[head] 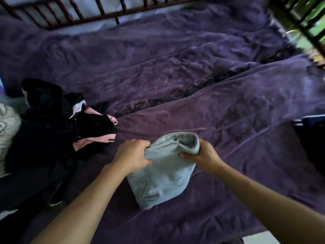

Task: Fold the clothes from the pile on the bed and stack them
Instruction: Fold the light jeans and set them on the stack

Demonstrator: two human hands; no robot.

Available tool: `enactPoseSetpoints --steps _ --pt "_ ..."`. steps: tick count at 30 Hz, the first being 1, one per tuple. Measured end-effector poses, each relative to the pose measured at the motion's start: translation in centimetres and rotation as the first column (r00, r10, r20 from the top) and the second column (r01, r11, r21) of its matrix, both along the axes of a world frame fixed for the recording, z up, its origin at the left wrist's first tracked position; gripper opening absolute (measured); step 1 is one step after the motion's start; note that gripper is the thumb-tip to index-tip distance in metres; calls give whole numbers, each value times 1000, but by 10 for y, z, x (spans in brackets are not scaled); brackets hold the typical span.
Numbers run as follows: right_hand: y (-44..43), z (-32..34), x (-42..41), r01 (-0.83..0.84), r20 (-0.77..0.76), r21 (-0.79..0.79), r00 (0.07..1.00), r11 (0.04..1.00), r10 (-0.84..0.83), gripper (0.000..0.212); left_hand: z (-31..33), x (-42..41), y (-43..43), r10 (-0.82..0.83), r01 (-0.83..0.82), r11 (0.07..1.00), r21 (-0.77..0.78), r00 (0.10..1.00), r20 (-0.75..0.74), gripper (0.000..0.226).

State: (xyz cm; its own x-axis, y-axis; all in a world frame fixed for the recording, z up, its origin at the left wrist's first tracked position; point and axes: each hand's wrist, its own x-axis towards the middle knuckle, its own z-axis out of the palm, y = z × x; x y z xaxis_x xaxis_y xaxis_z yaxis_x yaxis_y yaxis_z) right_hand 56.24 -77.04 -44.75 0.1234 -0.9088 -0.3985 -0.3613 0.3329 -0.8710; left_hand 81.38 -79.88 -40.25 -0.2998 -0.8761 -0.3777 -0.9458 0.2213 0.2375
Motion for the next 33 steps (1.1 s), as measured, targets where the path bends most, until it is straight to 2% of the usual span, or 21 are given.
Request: enactPoseSetpoints --steps 3,8,12,15,18,23,26,33 --pt "29 22 -52 62 58 -42 997 997 -59 44 39 -57 13 -59 61 996 -60 998 33 29" --pt "42 84 -168 64 -2 -183 998 981 -65 49 100 -170 24 -31 30 992 -126 999 -8 29" --pt "43 130 -281 87 -79 -240 991 967 -109 52 131 -275 29 -20 5 990 -143 995 -103 38" --pt "36 159 -357 150 -130 -317 971 937 -199 45 146 -349 21 -11 -18 994 -105 963 -270 35" --pt "23 178 -419 185 -164 -393 950 901 -267 43 154 -413 3 -31 -15 993 -116 922 -386 37" --pt "-23 199 -506 167 -256 -482 912 860 -321 54 157 -503 -46 -80 -34 972 -233 883 -462 32" --pt "-56 208 -545 208 -235 -512 899 833 -369 47 156 -550 -80 -95 -60 956 -288 863 -495 29" --pt "-120 184 -620 281 -237 -474 872 835 -428 48 131 -636 -153 -58 -62 977 -205 845 -531 25"
